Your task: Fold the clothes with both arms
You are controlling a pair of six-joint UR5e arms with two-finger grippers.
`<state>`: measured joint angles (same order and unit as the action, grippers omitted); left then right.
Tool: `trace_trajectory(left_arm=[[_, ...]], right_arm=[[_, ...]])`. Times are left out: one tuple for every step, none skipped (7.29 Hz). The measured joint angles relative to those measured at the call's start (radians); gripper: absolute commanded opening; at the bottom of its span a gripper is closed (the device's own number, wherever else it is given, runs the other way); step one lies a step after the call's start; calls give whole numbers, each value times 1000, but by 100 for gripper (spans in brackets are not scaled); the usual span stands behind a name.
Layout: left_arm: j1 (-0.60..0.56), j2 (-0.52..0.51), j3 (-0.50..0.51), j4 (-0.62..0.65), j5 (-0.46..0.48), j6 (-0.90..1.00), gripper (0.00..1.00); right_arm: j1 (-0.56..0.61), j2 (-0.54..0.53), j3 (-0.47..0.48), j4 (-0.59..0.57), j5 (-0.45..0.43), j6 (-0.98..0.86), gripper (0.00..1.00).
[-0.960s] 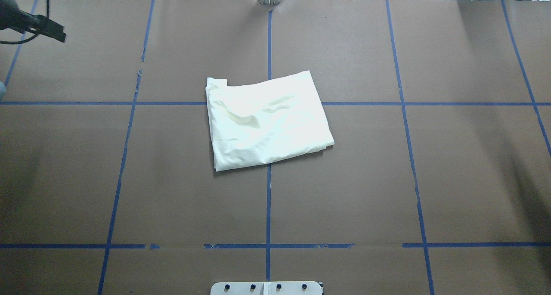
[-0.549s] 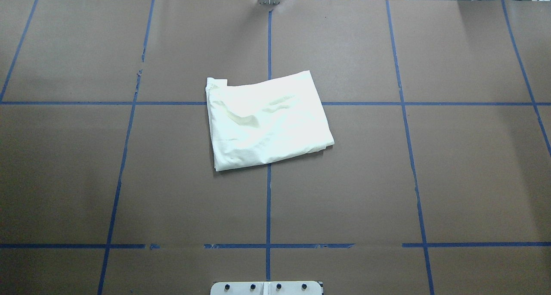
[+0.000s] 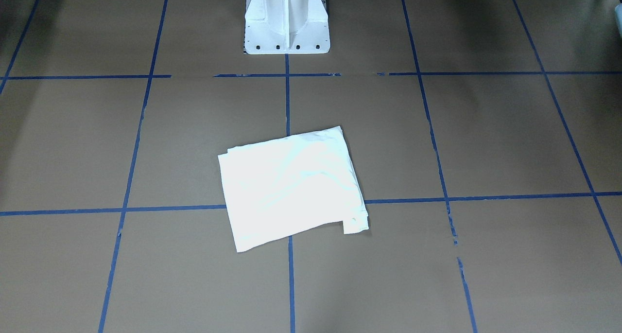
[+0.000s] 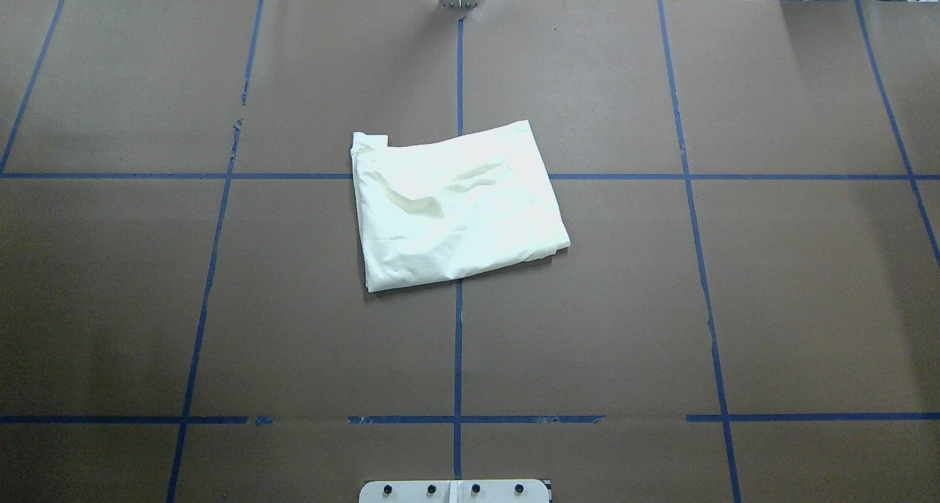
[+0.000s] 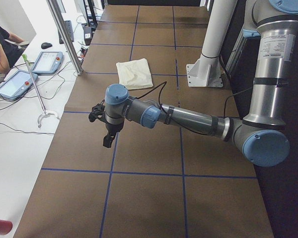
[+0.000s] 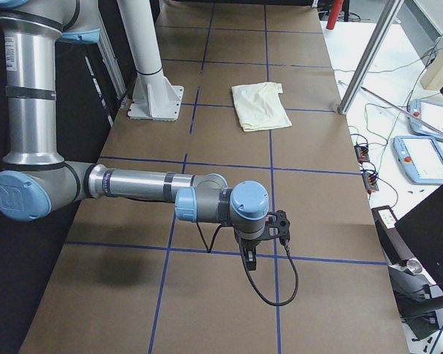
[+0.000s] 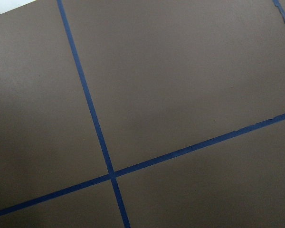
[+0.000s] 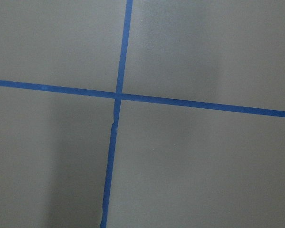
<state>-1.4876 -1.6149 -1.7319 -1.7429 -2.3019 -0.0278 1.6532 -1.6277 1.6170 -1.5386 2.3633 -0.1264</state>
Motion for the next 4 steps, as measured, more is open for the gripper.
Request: trace_trajectory(left_arm=[[-30,11,17,5,-10,20,99],[-64,19,59,6,-10,60,99],[-92,26,100,7,-9,106,99],[-107,28,121,11,-8,135,99]], right_arm=[[0,-3,1,-1,7,26,100],[-1,-4,1,-1,12,43,100],[-1,-4,2,-1,15,49,100],[-1,-4,2,-1,15,52,100]])
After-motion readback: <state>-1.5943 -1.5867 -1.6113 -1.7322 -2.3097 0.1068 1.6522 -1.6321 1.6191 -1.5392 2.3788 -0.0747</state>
